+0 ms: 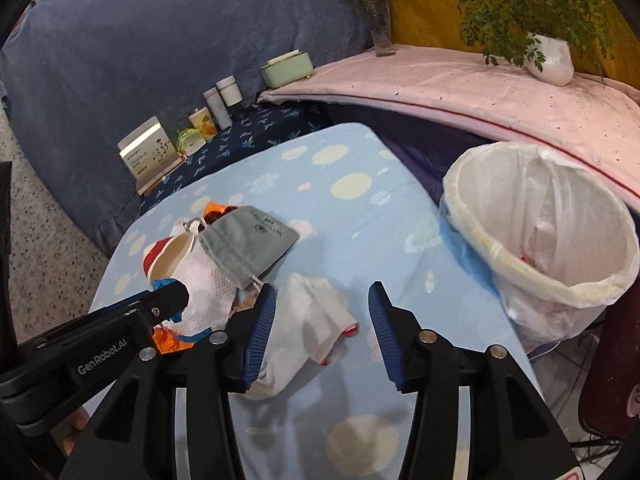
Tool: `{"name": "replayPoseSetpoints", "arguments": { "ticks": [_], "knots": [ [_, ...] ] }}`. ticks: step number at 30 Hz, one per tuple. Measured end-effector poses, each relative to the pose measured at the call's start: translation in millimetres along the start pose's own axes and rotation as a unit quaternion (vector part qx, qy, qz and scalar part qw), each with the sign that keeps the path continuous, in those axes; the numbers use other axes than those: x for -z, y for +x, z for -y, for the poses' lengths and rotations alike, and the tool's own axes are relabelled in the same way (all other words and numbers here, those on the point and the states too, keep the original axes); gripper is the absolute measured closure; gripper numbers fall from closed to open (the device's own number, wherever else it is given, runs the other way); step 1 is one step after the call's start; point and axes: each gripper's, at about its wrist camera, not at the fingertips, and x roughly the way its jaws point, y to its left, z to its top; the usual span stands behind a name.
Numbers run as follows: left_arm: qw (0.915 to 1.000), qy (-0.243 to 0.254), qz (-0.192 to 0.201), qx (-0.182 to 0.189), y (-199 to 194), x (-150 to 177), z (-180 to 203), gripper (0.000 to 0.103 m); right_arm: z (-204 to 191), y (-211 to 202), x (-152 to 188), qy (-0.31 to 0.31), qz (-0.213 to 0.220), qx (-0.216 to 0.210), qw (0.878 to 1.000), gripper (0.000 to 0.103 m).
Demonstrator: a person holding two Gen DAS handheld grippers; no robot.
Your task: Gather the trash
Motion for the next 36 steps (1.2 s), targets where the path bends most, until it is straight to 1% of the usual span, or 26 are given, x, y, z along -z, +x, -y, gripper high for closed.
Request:
{"name": "replayPoseSetpoints", "arguments": {
  "ticks": [4, 5, 6, 8, 9, 10, 13, 16, 21, 23, 26, 29, 33, 36],
  "knots": [
    [0.9999, -0.005, -0.002, -0.010, 3, 4, -11, 0.067, -10, 27, 13, -0.003, -0.031, -0.002, 1.000, 0.055],
    [0.9999, -0.006, -0.003, -0.011, 3, 4, -12, 0.067, -10, 34, 17, -0.001, -0.039, -0.003, 0.999, 0.057],
    [0.9999, -0.006, -0.005, -0.012, 4, 5, -13, 0.067, -9, 40, 20, 0.002, -0.049, -0.004, 0.999, 0.062],
    [0.9999, -0.005, -0.006, -0.013, 7, 4, -14, 0.067, -6, 49, 23, 0.007, -0.065, -0.012, 0.998, 0.098],
    [0.9999, -0.005, -0.007, -0.012, 8, 4, -13, 0.067, -5, 49, 23, 0.008, -0.067, -0.012, 0.998, 0.098],
    [0.9999, -0.004, -0.007, -0.011, 9, 3, -12, 0.067, -4, 47, 21, 0.008, -0.061, -0.010, 0.998, 0.098],
    [1.0000, 0.006, -0.004, -0.006, 11, -3, -1, 0.067, 0, 32, 7, 0.001, -0.031, 0.002, 1.000, 0.098],
    [0.9997, 0.022, 0.001, 0.008, 12, -11, 20, 0.067, 13, 13, -14, 0.006, -0.001, 0.008, 1.000, 0.098],
    [0.9966, 0.058, 0.004, 0.058, 13, -29, 73, 0.067, 47, -16, -48, 0.015, 0.048, 0.040, 0.998, 0.098],
    [0.9938, 0.072, 0.002, 0.084, 16, -36, 96, 0.067, 64, -26, -59, 0.023, 0.065, 0.058, 0.996, 0.098],
    [0.9871, 0.095, -0.002, 0.129, 20, -46, 132, 0.067, 100, -40, -74, 0.046, 0.083, 0.085, 0.992, 0.098],
    [0.9806, 0.115, -0.002, 0.158, 25, -53, 163, 0.067, 131, -49, -81, 0.065, 0.094, 0.108, 0.988, 0.098],
    [0.9737, 0.124, -0.019, 0.190, 37, -57, 195, 0.067, 164, -53, -84, 0.086, 0.097, 0.132, 0.983, 0.098],
    [0.9708, 0.130, -0.029, 0.200, 46, -56, 214, 0.067, 180, -53, -83, 0.096, 0.095, 0.142, 0.981, 0.098]
  ]
}}
